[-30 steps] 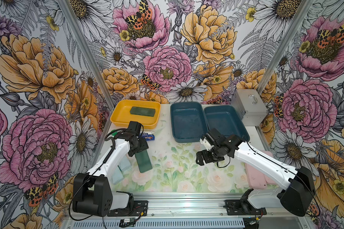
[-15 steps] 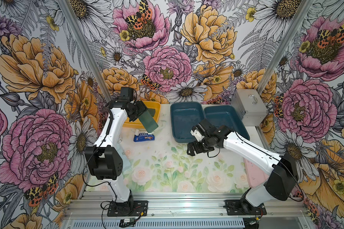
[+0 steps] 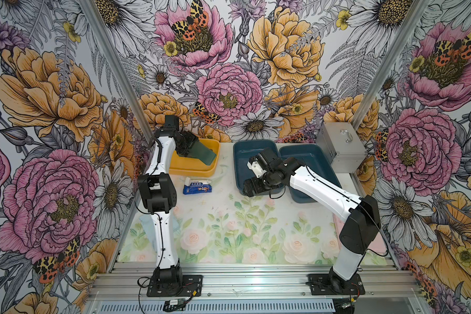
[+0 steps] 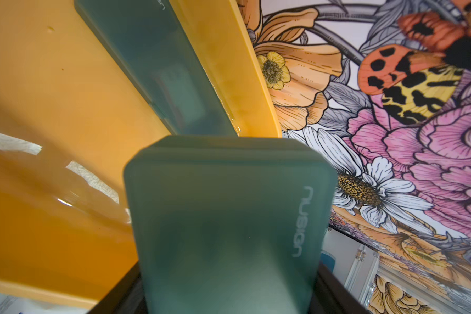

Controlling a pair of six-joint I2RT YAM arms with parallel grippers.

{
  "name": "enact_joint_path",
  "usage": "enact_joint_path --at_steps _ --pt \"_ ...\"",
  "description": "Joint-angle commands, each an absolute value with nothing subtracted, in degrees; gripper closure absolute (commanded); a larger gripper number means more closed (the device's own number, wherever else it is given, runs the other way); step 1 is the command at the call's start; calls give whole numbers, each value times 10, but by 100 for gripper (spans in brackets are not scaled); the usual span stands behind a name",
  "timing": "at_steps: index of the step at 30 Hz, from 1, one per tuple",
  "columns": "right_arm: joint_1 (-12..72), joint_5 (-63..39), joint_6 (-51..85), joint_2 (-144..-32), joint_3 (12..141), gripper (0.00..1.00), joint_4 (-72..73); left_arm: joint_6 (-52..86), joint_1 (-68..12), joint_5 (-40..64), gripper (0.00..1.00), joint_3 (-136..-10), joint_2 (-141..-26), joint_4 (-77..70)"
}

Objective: Place the pencil cases by color into the storage box
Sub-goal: Place the pencil case at the storage box.

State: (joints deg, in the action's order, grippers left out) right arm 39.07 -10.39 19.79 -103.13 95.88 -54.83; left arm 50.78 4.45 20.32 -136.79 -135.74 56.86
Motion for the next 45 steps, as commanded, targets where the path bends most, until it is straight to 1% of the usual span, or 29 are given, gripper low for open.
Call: enact_joint_path --at_steps 1,5,12,18,36,40,45 --pt "387 -90 184 -1047 987 2 -545 559 61 228 33 -1413 -1390 564" --pt "380 -95 192 -1061 997 2 -545 596 74 215 32 -1444 -1425 566" --pt "374 -89 205 -1076 1000 2 -545 628 88 200 32 -1457 -1458 571" --pt "373 -77 221 -1080 1003 2 -545 654 90 182 32 -1493 -1495 588" --pt "371 -58 253 -1071 982 1 -545 663 91 153 28 -1521 -1547 650" --pt "371 -53 263 -1064 976 1 -545 671 91 153 23 -1529 -1558 655" --pt "371 -49 274 -1054 960 1 -545 670 93 161 13 -1542 -1571 657"
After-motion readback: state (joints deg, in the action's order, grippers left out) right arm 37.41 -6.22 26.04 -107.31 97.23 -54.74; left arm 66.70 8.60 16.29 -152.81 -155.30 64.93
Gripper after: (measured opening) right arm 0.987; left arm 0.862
